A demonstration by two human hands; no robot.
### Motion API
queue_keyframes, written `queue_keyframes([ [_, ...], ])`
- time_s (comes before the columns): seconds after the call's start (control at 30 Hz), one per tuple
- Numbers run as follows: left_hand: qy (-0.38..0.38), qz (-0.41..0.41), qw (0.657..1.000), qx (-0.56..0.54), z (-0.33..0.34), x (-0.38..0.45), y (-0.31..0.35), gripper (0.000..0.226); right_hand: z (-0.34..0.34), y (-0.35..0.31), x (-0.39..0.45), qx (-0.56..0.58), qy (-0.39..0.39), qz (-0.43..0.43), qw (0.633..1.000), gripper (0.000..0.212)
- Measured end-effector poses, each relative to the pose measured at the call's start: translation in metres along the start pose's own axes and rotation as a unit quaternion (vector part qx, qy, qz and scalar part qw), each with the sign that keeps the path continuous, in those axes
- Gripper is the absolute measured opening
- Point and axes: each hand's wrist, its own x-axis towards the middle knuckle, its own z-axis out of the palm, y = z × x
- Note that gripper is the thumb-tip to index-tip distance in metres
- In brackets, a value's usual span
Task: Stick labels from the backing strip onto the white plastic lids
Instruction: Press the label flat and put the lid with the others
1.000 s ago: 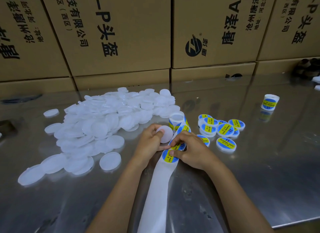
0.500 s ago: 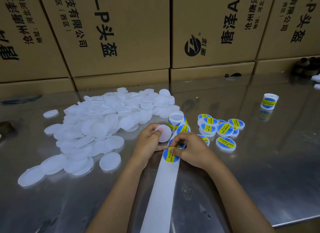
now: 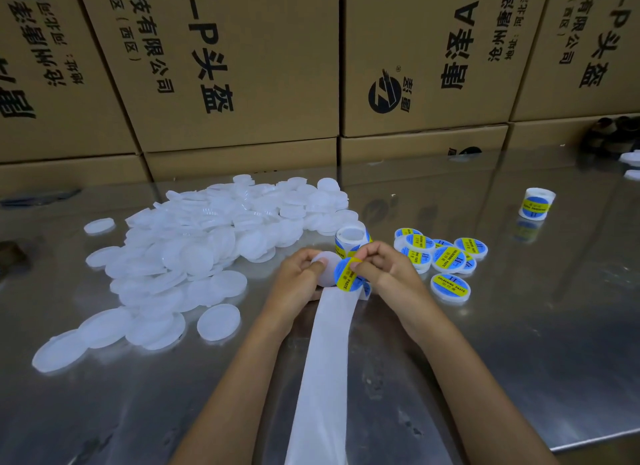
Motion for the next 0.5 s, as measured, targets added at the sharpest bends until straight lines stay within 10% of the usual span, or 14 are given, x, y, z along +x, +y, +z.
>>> queue_keyframes([
  [0.5,-0.127,-0.084,0.950,-0.271,0.006,-0.013,0.019,0.032,0.011,0.003,0.002,-0.024,0.083,-0.110,0.990,0.032],
])
